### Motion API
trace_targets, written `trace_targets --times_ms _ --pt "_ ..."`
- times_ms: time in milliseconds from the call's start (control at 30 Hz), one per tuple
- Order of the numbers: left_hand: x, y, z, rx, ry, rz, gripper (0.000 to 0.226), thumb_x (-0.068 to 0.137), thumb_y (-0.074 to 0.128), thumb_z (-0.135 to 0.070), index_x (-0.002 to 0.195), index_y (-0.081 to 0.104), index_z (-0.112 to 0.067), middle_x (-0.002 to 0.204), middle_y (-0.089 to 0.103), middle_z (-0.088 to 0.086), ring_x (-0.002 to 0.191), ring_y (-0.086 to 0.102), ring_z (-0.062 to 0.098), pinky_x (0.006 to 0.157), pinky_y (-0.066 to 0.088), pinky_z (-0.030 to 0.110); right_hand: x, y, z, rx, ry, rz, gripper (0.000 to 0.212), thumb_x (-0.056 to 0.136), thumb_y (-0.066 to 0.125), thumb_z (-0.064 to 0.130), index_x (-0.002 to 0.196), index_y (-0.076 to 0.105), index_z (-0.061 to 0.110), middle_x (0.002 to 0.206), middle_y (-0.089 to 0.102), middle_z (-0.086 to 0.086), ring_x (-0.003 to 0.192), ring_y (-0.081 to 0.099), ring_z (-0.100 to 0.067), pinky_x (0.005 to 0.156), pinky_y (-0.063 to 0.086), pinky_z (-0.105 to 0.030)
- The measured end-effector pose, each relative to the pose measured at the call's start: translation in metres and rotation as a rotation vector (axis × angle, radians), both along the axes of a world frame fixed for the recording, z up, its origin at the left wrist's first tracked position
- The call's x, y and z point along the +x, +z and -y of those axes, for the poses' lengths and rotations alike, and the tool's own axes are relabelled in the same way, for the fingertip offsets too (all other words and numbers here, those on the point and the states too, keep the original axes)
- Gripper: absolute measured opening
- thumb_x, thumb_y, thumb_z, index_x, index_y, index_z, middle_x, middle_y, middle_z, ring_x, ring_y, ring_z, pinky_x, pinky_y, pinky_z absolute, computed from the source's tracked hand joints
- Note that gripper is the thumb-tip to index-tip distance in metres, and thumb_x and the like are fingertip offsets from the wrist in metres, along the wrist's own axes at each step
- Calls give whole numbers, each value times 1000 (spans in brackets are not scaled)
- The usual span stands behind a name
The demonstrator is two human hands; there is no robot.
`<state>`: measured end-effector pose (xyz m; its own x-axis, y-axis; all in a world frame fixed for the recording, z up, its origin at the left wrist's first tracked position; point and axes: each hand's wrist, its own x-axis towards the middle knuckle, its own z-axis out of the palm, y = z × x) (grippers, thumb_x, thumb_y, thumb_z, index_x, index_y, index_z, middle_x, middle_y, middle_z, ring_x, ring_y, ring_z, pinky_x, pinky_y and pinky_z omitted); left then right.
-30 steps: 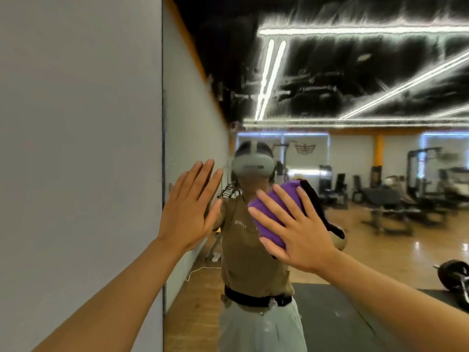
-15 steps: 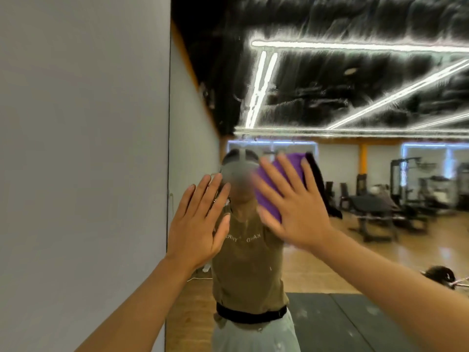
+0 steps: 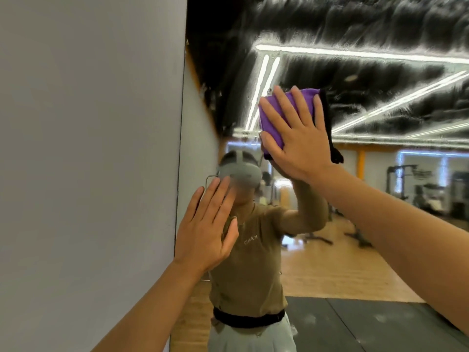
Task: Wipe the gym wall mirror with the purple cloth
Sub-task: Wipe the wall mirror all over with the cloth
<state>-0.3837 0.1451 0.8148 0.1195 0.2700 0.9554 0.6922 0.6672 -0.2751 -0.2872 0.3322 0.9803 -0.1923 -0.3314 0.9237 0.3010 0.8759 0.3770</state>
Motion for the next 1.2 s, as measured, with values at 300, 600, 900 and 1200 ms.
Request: trace_targets --times_ms 300,600,900,1200 --pt "-15 -6 32 -75 54 -53 63 101 41 -36 156 30 -9 165 25 12 155 17 24 127 11 43 19 -118 -20 548 -50 375 62 104 29 56 160 23 30 168 16 -2 156 10 -30 125 5 -55" --pt "-20 -6 38 -32 9 -30 63 100 38 -37 156 30 -8 164 26 14 153 22 28 126 13 44 -3 6 10 135 -28 78 63 104 23 57 160 27 27 166 24 -4 154 19 -31 123 10 -57" --pt "-20 -10 43 44 107 86 73 101 31 -47 160 15 -7 168 9 14 156 7 27 127 -2 40 4 -122 19 550 -55 394 62 106 21 56 161 21 28 169 14 -2 156 7 -30 124 3 -55" --pt "-33 6 66 71 119 80 77 99 36 -49 158 22 -1 167 14 15 156 11 28 127 3 44 -14 -7 41 375 -38 284 56 107 16 47 160 25 29 167 22 -2 155 13 -27 124 6 -54"
